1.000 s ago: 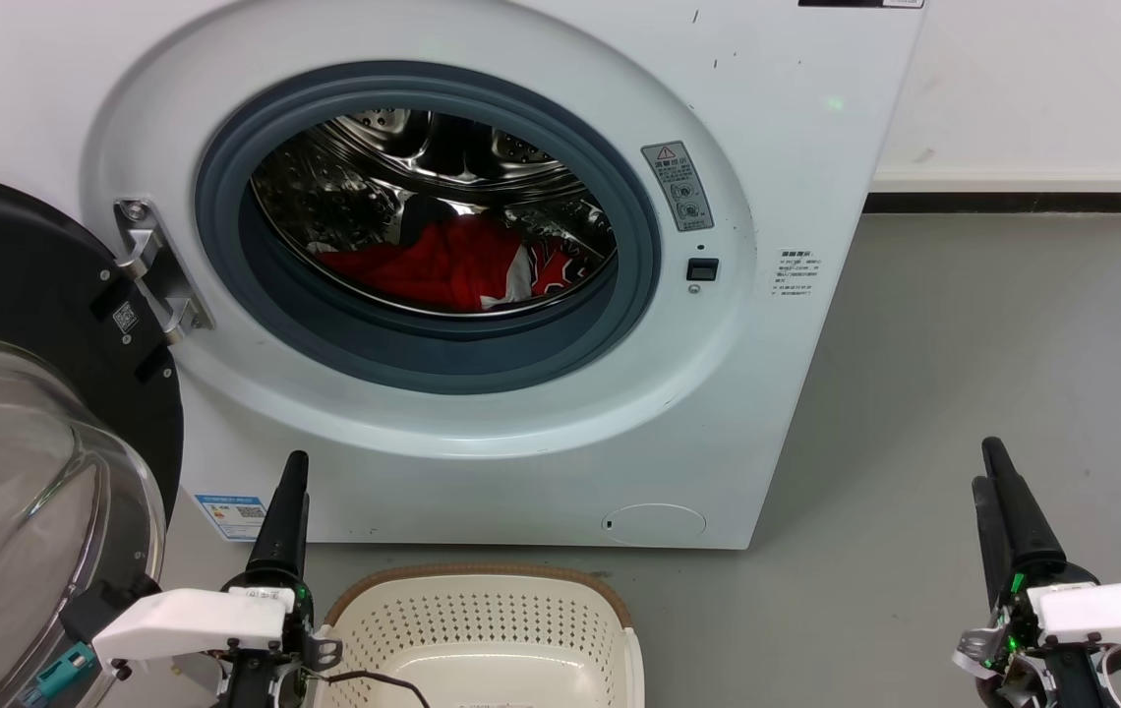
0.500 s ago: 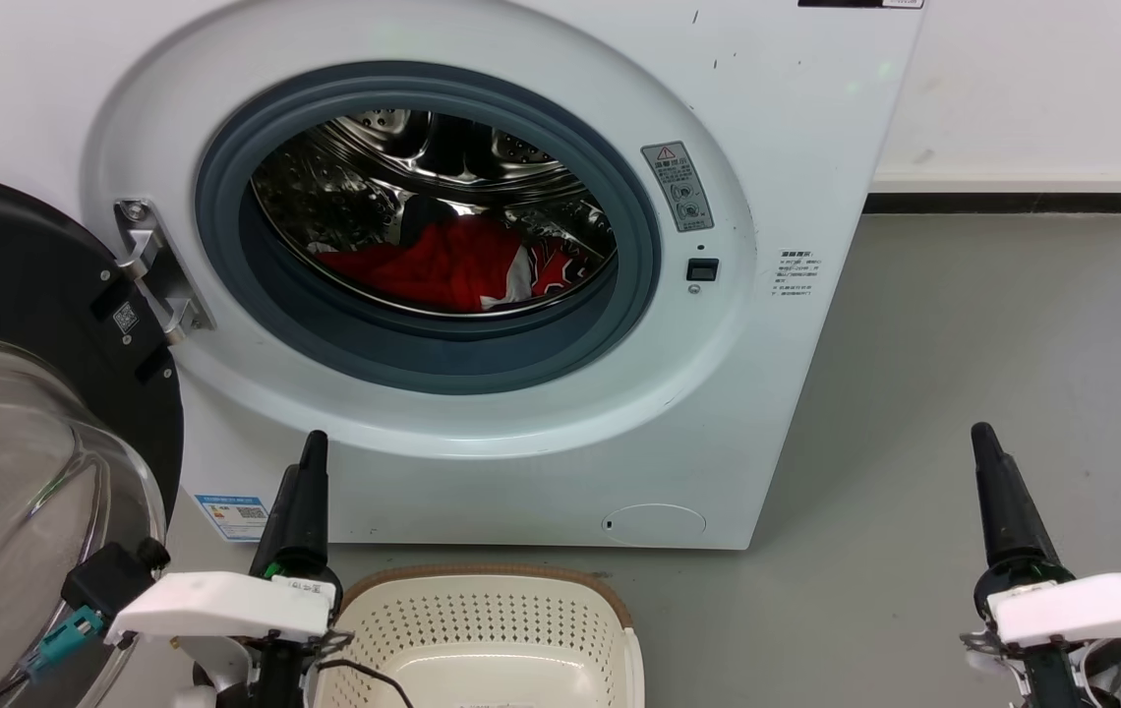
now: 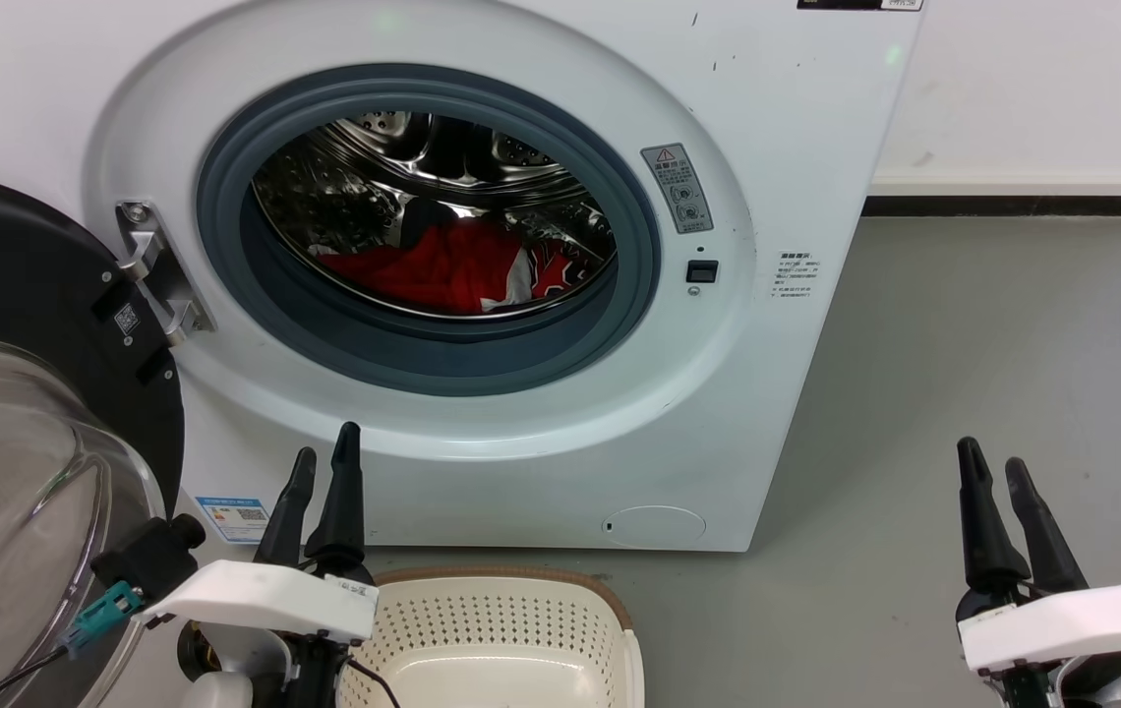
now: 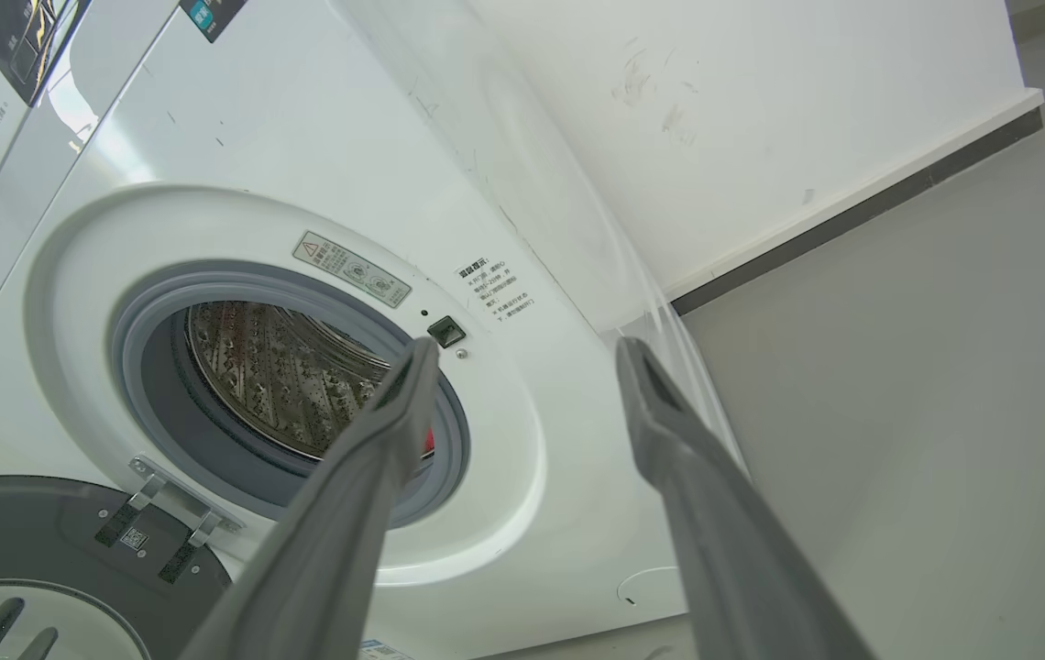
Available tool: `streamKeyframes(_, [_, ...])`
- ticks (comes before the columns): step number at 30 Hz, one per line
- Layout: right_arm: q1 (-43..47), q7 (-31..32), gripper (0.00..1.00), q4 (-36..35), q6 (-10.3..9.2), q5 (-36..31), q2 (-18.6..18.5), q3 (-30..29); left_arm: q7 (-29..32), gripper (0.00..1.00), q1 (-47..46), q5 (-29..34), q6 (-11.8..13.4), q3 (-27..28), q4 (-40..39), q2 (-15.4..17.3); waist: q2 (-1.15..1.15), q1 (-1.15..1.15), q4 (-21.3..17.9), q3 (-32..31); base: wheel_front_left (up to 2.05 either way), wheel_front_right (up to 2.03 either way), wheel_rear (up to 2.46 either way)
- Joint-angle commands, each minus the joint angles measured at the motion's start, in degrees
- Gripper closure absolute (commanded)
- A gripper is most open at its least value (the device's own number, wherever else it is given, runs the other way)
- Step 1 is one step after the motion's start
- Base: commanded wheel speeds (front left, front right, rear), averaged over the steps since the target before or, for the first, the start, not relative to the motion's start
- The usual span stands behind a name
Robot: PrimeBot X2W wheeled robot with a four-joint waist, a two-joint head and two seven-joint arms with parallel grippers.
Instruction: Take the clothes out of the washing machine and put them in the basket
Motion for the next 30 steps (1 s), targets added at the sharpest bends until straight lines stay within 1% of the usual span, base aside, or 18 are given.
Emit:
streamKeyframes(1, [0.09, -0.61, 0.0, -0.82, 0.01, -2.51, -0.23, -0.1, -0.7, 0.0, -1.34, 2.41, 0.11, -0.36, -0.66, 0.16, 0.0, 0.0, -0.01, -0.03, 0.0, 0.0, 0.0])
streamKeyframes(11, [0.62, -2.44, 0.0, -1.34, 0.01, -11.47, -0.24, 0.13, -2.57, 0.0, -2.12, 11.54, 0.79, -1.34, -0.03, 0.17, 0.0, 0.0, -0.1, -0.05, 0.0, 0.0, 0.0])
streamKeyframes(30, [1.25, -4.87, 0.0, -1.26, 0.01, -24.19, -0.26, 0.55, -5.42, 0.0, -2.82, 23.54, 1.49, -2.92, 1.04, 0.2, 0.0, 0.0, -0.19, 0.18, 0.0, 0.0, 0.0])
